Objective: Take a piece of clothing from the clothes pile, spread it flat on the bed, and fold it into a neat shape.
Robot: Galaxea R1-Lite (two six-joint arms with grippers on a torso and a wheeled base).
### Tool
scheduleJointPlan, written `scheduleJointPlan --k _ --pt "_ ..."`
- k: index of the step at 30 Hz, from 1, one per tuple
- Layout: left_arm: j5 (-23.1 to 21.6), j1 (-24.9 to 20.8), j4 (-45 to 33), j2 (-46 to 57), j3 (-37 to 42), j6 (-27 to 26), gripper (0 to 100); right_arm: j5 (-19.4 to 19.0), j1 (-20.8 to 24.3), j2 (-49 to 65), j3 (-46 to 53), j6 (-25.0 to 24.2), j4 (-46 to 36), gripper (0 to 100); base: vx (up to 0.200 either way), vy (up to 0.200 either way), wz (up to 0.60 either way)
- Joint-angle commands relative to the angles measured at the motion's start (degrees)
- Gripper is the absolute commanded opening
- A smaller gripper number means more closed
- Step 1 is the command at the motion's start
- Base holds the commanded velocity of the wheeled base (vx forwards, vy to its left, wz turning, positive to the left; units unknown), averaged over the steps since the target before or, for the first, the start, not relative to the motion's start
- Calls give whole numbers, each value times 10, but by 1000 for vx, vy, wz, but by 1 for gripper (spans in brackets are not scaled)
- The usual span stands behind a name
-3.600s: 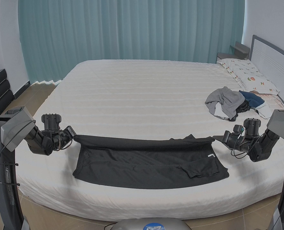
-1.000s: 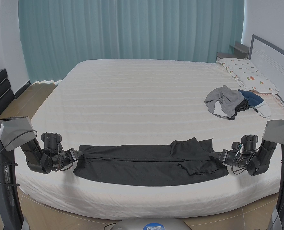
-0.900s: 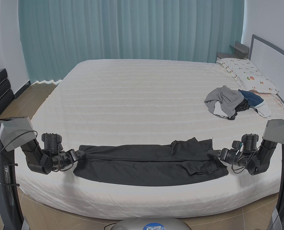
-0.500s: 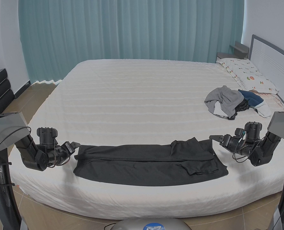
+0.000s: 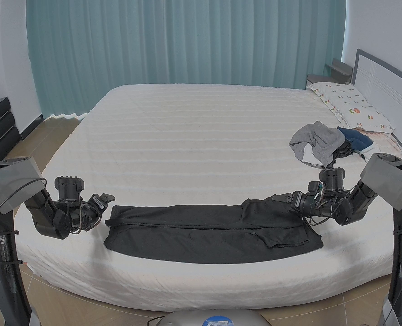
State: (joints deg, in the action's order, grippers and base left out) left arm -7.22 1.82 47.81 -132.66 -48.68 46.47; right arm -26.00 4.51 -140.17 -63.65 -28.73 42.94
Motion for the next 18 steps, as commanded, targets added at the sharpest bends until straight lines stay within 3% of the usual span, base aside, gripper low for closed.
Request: scheduleJointPlan --k 1,15,16,18 --pt "0 -1 2 -12 2 0 100 0 0 -24 -13 1 -3 100 0 0 0" --pt "12 -1 3 -14 3 -1 100 1 -1 -34 -20 24 -31 100 0 0 0" --pt "13 -1 3 -14 3 -1 100 1 -1 -34 -20 24 -31 0 0 0 0" --pt "16 -3 3 -16 2 -1 100 3 -2 -35 -21 27 -36 0 0 0 0"
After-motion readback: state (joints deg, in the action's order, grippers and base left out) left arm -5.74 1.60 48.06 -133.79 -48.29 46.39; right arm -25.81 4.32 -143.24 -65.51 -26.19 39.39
